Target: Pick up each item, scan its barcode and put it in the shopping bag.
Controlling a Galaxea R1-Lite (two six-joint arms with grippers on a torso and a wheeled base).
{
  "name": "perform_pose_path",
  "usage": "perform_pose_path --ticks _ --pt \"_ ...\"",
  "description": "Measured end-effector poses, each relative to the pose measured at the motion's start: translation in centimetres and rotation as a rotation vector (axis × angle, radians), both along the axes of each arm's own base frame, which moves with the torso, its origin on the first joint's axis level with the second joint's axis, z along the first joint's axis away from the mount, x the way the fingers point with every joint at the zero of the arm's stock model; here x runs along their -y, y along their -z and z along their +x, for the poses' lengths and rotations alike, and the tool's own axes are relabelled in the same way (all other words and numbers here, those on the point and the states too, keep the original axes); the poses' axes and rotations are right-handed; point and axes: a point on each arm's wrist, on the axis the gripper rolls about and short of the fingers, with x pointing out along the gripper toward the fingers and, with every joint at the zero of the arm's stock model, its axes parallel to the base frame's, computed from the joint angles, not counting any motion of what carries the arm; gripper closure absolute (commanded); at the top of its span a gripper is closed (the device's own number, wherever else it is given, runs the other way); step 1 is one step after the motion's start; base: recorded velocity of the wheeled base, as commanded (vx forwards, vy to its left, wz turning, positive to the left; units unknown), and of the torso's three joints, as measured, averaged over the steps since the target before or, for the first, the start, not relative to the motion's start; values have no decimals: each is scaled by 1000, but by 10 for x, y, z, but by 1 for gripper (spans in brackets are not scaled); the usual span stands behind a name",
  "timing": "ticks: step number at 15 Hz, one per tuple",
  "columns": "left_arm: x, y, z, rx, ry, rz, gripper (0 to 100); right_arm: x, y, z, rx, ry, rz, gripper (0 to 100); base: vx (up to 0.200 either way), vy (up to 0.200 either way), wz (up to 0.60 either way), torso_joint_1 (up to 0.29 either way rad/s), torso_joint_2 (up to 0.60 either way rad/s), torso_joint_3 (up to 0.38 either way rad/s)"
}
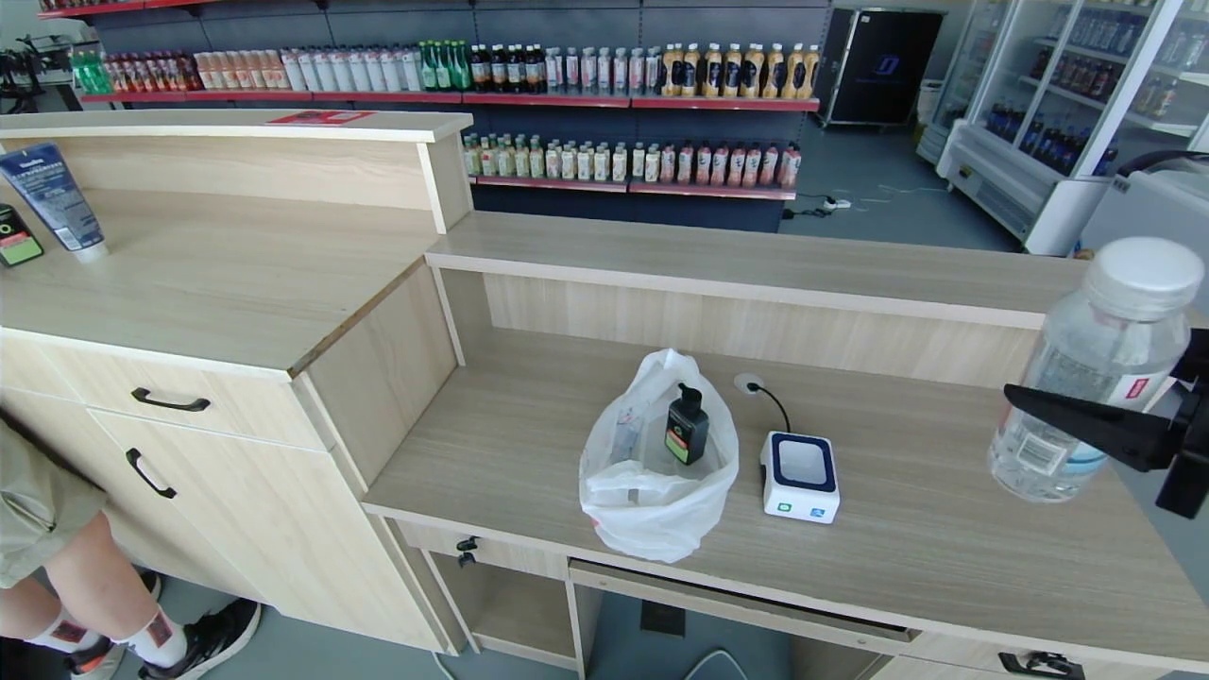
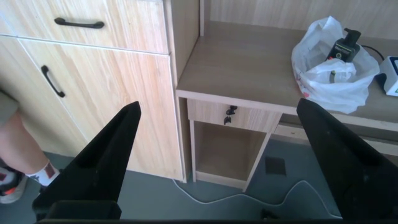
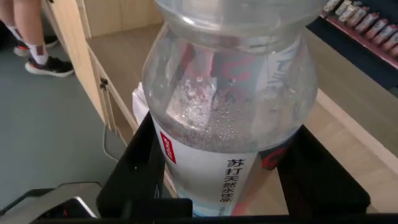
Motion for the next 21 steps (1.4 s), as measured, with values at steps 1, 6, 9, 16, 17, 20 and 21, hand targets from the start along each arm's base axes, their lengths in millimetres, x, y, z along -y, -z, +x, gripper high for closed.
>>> perform_pose_path --ticks 1,6,9,16,17,20,21 --pt "0 0 0 0 0 0 0 15 6 12 43 97 -106 100 0 0 0 0 0 0" --pt "0 0 0 0 0 0 0 57 33 56 225 306 -285 100 0 0 120 1 0 0" --pt "0 0 0 0 1 0 0 67 53 73 213 324 -329 100 0 0 600 1 2 1" --pt "0 0 0 -1 2 0 0 83 103 109 233 230 -475 100 0 0 171 2 1 -1" --pt "0 0 0 0 0 0 0 85 112 112 254 157 -505 100 0 0 0 0 0 0" --pt "0 0 0 0 1 0 0 97 142 116 254 8 -565 100 0 0 0 0 0 0" --pt "0 0 0 0 1 0 0 101 148 116 239 -9 -565 100 0 0 0 0 0 0"
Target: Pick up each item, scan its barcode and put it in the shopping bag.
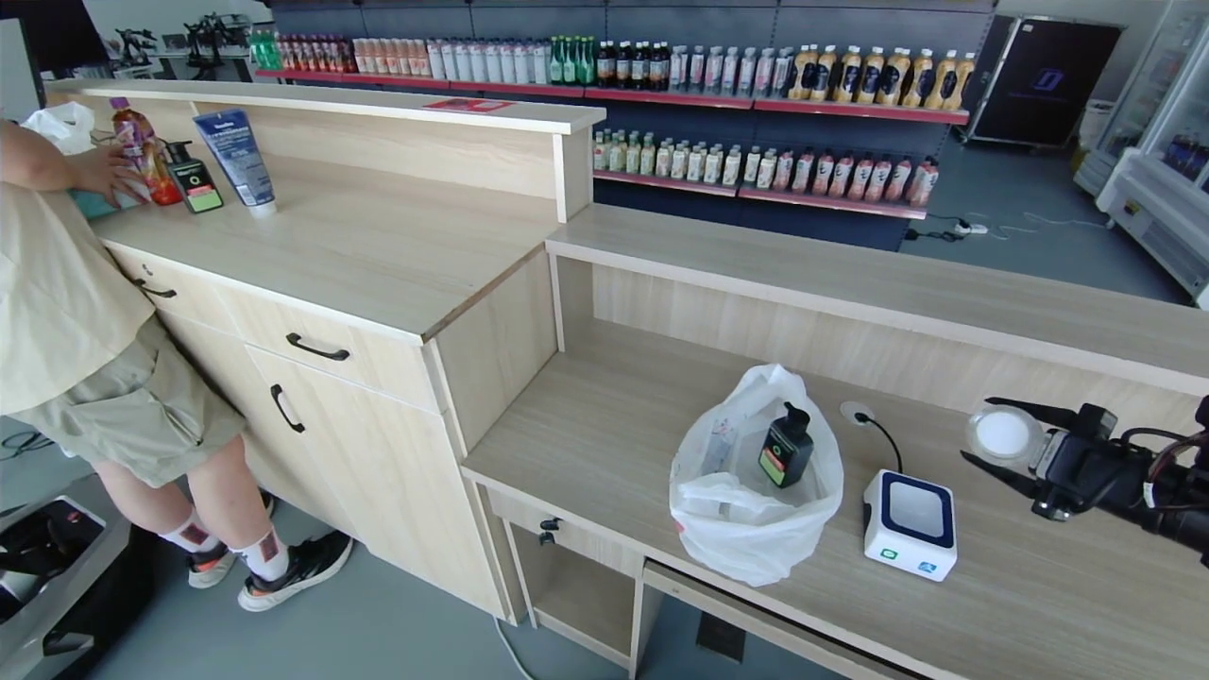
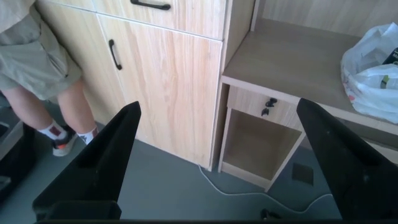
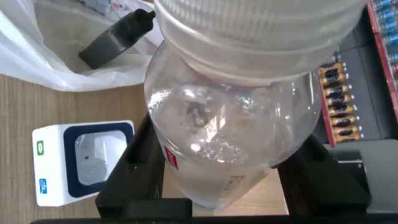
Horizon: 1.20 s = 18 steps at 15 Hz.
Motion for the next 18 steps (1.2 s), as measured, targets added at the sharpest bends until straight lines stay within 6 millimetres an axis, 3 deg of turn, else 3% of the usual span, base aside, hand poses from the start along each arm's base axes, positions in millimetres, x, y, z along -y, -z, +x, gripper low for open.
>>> perform_pose_path --ticks 5,18 --pt "0 0 0 0 -1 0 0 14 18 5 -26 -46 20 100 0 0 0 0 0 0" --pt "0 0 0 0 -1 0 0 25 49 29 35 -133 -39 100 0 0 0 0 0 0"
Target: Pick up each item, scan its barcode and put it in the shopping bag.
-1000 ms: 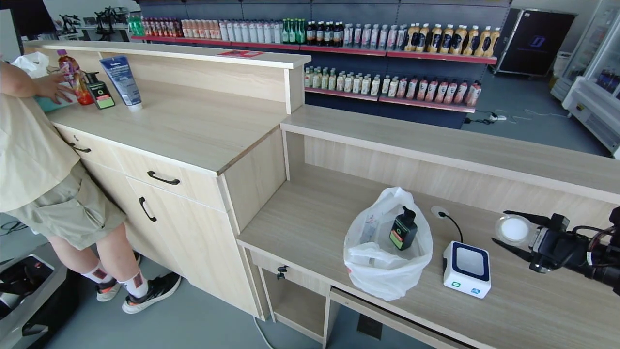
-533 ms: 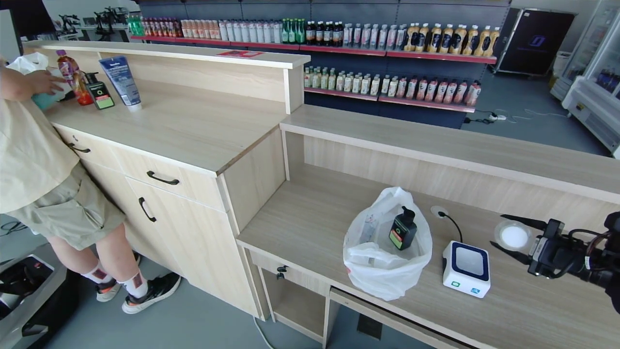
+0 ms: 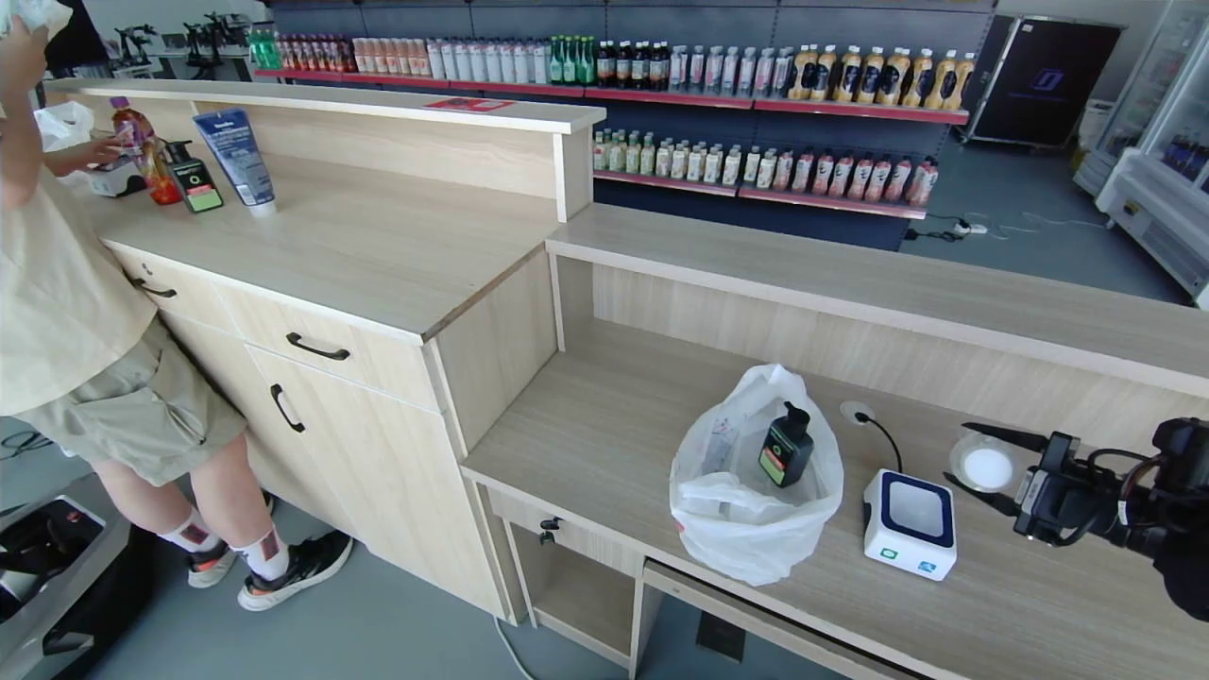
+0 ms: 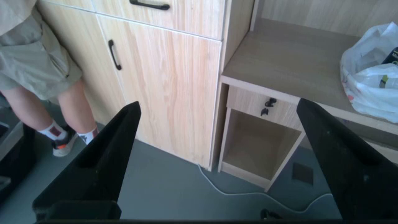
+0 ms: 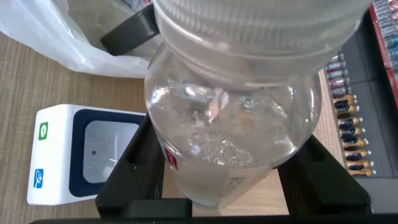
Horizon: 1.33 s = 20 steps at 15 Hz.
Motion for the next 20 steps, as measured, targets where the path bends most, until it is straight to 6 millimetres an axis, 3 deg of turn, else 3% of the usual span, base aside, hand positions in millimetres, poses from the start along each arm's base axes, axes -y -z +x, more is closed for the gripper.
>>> perform_pose_path --ticks 9,20 --pt "0 0 0 0 0 0 0 2 26 11 -40 -10 8 100 0 0 0 0 0 0" --pt "0 0 0 0 0 0 0 -14 40 35 -32 -76 16 100 0 0 0 0 0 0"
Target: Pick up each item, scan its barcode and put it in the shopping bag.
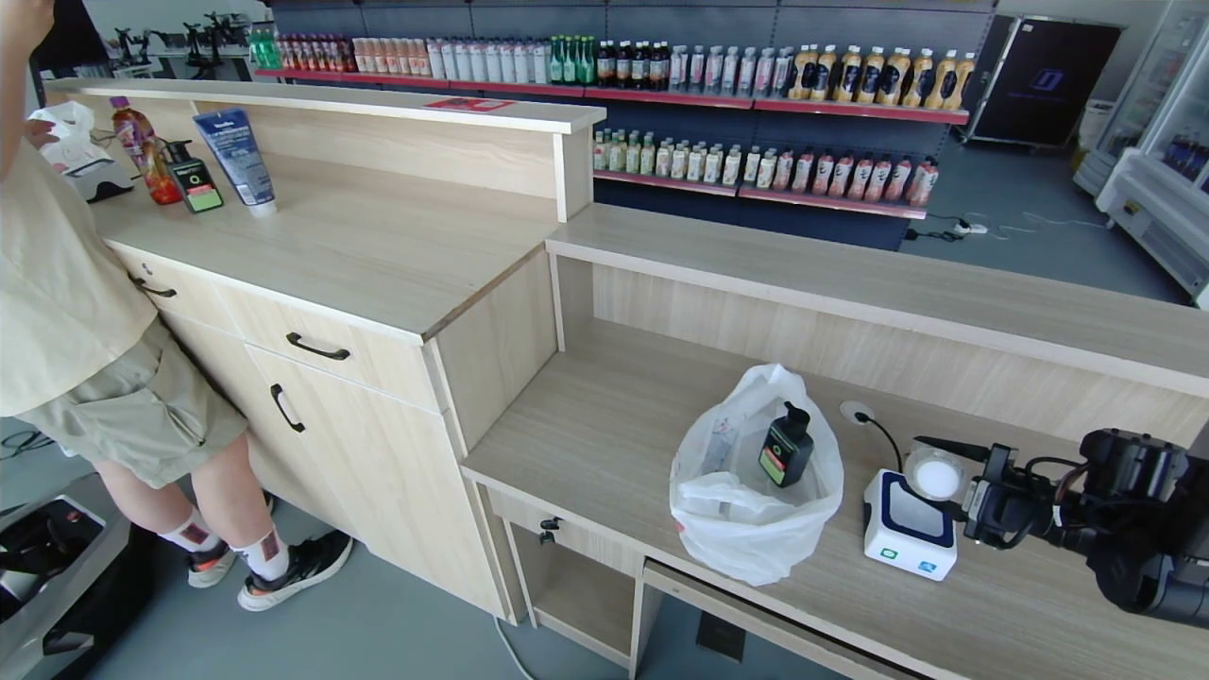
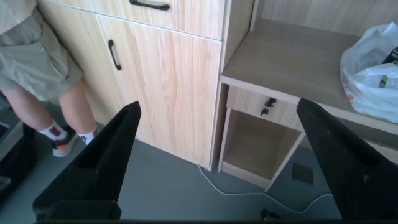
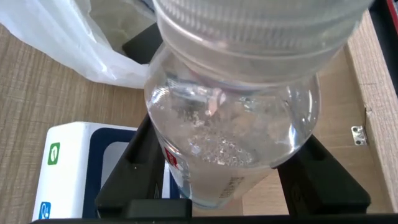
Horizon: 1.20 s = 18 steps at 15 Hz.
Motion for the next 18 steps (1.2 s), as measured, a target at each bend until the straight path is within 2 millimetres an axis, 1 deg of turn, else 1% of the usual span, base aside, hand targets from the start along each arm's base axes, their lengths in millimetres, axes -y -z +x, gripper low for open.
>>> perform_pose_path --ticks 4,18 --pt "0 0 0 0 0 0 0 -4 1 8 15 -18 -4 100 0 0 0 0 0 0" --pt "0 0 0 0 0 0 0 -5 8 10 1 -22 1 100 0 0 0 0 0 0"
